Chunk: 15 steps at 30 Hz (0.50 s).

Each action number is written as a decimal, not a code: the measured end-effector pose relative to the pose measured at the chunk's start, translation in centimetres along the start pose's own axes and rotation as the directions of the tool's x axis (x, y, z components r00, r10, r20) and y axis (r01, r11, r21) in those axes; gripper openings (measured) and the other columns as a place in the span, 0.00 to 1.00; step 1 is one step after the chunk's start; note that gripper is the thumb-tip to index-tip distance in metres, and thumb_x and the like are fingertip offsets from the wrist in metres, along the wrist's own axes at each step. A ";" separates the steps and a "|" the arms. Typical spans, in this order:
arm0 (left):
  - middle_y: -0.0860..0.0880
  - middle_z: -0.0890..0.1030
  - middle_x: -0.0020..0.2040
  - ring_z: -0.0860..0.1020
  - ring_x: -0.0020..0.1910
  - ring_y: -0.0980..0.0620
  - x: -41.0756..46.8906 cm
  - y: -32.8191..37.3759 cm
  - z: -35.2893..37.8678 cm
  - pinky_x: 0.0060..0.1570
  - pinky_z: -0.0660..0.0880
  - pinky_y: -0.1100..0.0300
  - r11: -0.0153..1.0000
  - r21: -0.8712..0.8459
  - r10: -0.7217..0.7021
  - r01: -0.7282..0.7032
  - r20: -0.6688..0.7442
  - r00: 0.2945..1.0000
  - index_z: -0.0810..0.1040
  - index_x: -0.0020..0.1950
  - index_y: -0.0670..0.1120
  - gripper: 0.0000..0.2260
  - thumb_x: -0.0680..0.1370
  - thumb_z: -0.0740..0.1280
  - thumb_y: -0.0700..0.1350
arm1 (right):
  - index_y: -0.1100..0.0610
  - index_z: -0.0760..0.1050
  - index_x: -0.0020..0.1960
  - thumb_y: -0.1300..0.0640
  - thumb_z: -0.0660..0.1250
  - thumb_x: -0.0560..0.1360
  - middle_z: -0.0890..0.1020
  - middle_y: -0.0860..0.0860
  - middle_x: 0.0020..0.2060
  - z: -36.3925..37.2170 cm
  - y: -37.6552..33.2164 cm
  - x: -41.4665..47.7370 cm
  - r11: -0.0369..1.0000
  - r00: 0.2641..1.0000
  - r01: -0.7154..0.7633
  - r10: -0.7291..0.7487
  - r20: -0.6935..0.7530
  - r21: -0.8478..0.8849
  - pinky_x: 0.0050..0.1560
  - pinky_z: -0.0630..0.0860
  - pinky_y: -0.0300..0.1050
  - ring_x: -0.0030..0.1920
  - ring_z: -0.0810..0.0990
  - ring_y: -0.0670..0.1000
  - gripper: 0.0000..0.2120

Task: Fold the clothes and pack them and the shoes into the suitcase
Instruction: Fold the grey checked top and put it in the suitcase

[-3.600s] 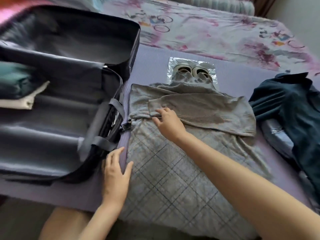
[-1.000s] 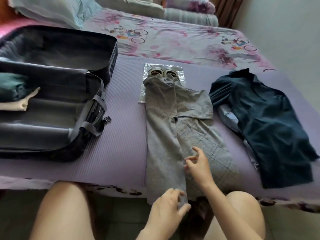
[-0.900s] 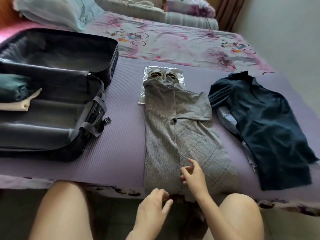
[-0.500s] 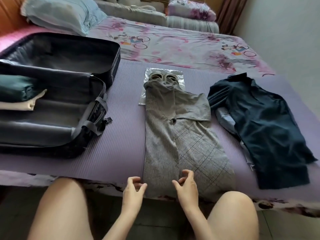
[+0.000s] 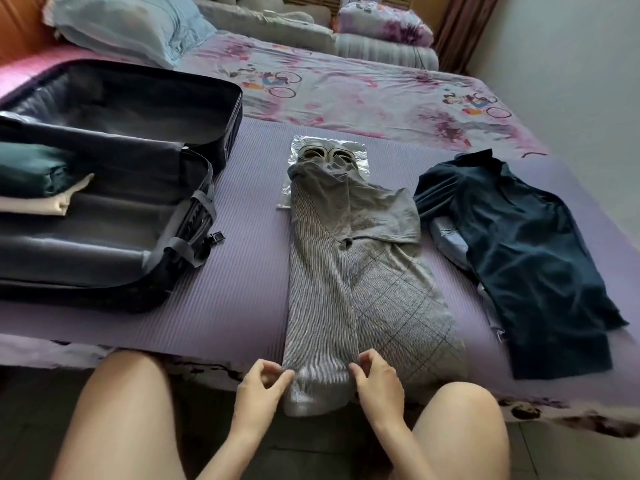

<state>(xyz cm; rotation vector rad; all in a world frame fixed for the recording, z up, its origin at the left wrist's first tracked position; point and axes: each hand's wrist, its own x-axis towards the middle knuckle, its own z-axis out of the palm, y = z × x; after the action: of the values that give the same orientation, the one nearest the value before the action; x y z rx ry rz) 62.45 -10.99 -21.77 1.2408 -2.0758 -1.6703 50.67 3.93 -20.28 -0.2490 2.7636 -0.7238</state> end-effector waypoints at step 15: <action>0.52 0.58 0.75 0.54 0.75 0.53 7.6 5.0 1.0 0.72 0.47 0.57 0.628 0.549 0.530 -0.551 0.217 0.820 0.64 0.74 0.50 0.22 0.80 0.62 0.46 | 0.47 0.55 0.76 0.48 0.59 0.80 0.56 0.43 0.76 0.0 -4.2 5.6 0.875 0.892 0.450 -0.451 0.035 -0.178 0.73 0.43 0.41 0.76 0.49 0.48 0.27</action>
<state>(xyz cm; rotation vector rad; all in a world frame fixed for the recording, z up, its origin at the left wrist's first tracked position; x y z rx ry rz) 54.69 -15.56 -20.25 0.5557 -2.7403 -0.7869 45.80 -0.96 -19.40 -0.9574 2.8041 -0.5657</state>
